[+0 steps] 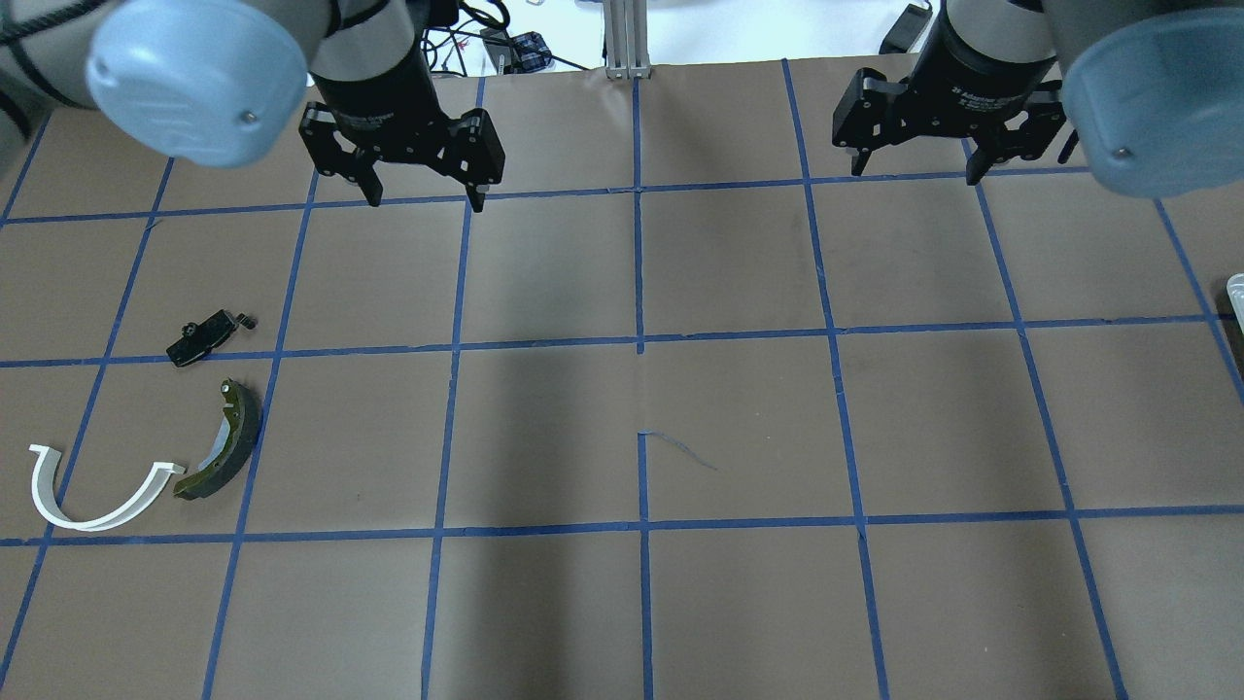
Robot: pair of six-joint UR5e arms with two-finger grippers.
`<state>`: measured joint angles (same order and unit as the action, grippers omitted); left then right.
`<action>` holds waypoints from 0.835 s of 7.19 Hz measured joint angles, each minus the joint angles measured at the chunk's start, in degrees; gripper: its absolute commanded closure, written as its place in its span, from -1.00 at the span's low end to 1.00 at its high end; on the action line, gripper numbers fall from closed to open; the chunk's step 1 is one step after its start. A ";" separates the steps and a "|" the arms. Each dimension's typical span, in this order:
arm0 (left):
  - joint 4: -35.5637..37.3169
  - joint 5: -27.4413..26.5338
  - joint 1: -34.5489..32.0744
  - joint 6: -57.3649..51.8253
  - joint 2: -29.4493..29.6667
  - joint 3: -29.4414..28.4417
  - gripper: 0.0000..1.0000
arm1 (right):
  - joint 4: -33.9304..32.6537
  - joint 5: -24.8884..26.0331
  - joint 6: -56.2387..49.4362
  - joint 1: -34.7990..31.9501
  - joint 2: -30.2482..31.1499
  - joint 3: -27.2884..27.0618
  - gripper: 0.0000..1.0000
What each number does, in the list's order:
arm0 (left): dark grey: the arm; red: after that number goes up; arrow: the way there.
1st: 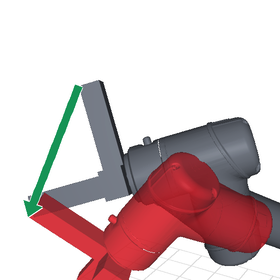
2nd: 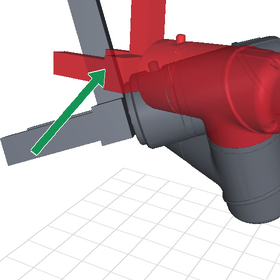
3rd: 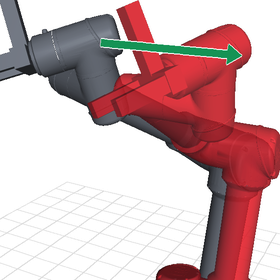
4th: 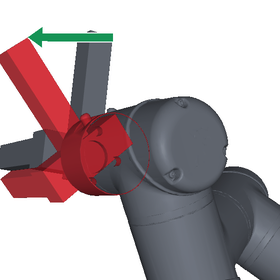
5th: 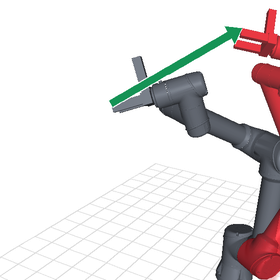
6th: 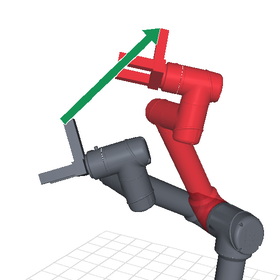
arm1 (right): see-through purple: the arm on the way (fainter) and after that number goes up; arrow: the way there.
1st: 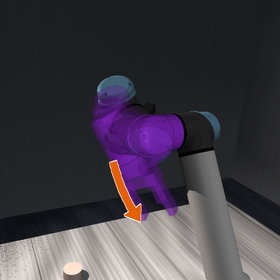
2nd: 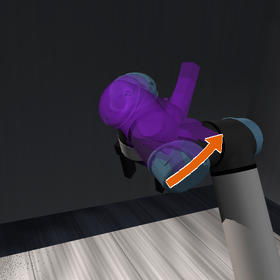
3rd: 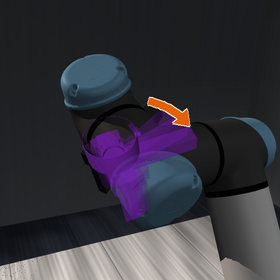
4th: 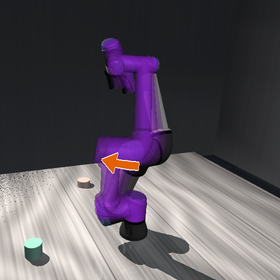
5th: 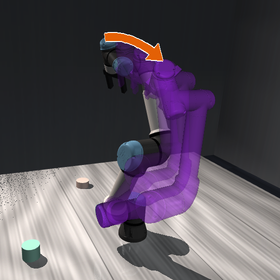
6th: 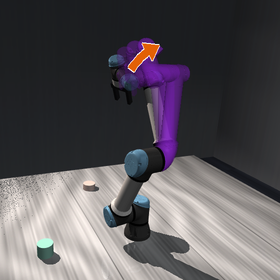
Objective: Place bearing gear from tray to pile
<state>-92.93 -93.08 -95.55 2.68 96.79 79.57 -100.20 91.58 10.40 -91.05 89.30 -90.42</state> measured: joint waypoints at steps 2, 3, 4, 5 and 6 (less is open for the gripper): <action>2.03 0.11 4.27 -1.86 -2.39 3.23 -1.00 | 0.00 0.00 0.00 0.00 -0.03 0.01 -1.00; 3.58 0.27 6.06 -2.54 -3.16 4.99 -1.00 | 0.00 0.00 0.01 0.00 -0.04 -0.04 -1.00; 4.51 0.39 6.77 -2.92 -4.17 6.44 -1.00 | -0.02 0.00 0.01 0.00 -0.06 -0.07 -1.00; 4.89 0.64 6.77 -2.82 -5.34 7.62 -1.00 | -0.12 0.00 0.02 0.00 -0.13 -0.12 -1.00; 5.00 0.99 6.82 -2.92 -6.22 8.35 -1.00 | -0.30 0.00 0.00 0.00 -0.24 -0.14 -1.00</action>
<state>-87.93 -92.08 -88.73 -0.24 90.57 87.92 -100.49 91.58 10.39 -91.05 89.05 -90.56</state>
